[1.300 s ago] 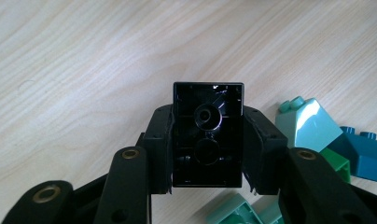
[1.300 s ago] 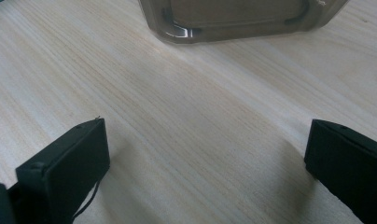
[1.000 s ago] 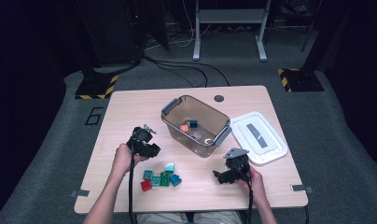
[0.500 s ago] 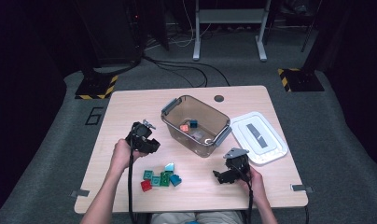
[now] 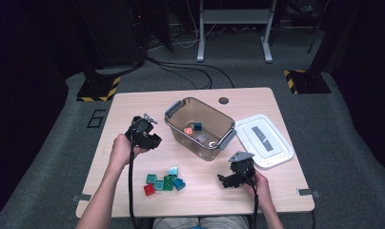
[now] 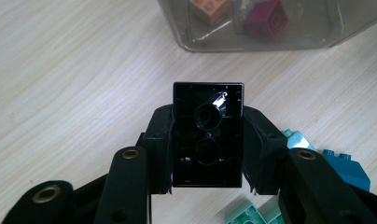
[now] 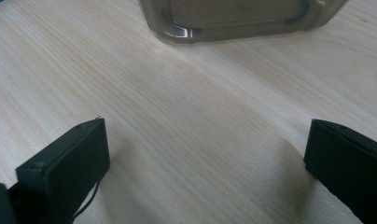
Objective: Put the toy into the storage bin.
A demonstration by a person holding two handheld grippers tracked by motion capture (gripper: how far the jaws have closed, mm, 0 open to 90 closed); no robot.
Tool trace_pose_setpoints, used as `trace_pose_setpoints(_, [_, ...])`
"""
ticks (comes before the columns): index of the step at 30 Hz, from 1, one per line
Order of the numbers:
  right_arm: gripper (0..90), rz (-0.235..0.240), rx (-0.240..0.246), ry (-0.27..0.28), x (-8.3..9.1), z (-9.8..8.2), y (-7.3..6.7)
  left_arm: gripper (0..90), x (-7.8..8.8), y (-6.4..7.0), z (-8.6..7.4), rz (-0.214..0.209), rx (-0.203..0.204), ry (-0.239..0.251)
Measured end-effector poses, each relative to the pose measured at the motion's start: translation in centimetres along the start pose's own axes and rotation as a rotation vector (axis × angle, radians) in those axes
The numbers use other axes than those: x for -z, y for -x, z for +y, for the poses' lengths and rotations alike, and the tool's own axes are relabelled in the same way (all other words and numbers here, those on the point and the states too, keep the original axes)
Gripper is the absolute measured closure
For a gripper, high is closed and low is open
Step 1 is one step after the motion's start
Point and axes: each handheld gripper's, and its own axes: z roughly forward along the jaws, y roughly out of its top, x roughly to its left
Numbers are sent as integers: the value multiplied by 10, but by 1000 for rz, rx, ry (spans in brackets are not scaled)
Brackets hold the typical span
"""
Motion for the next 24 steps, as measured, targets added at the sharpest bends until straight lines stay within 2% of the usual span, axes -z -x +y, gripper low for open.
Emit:
trace_pose_setpoints(13, [0, -3, -16, -1, 0, 0, -1, 590, 3, -5, 10, 5, -3, 15])
trace_pose_setpoints(17, [0, -6, -18, -2, 1, 0, -2, 590, 5, -7, 16, 11, -1, 32])
trace_pose_setpoints(24, [0, -4, -18, -1, 1, 0, -2, 590, 8, -8, 27, 9, -9, 34])
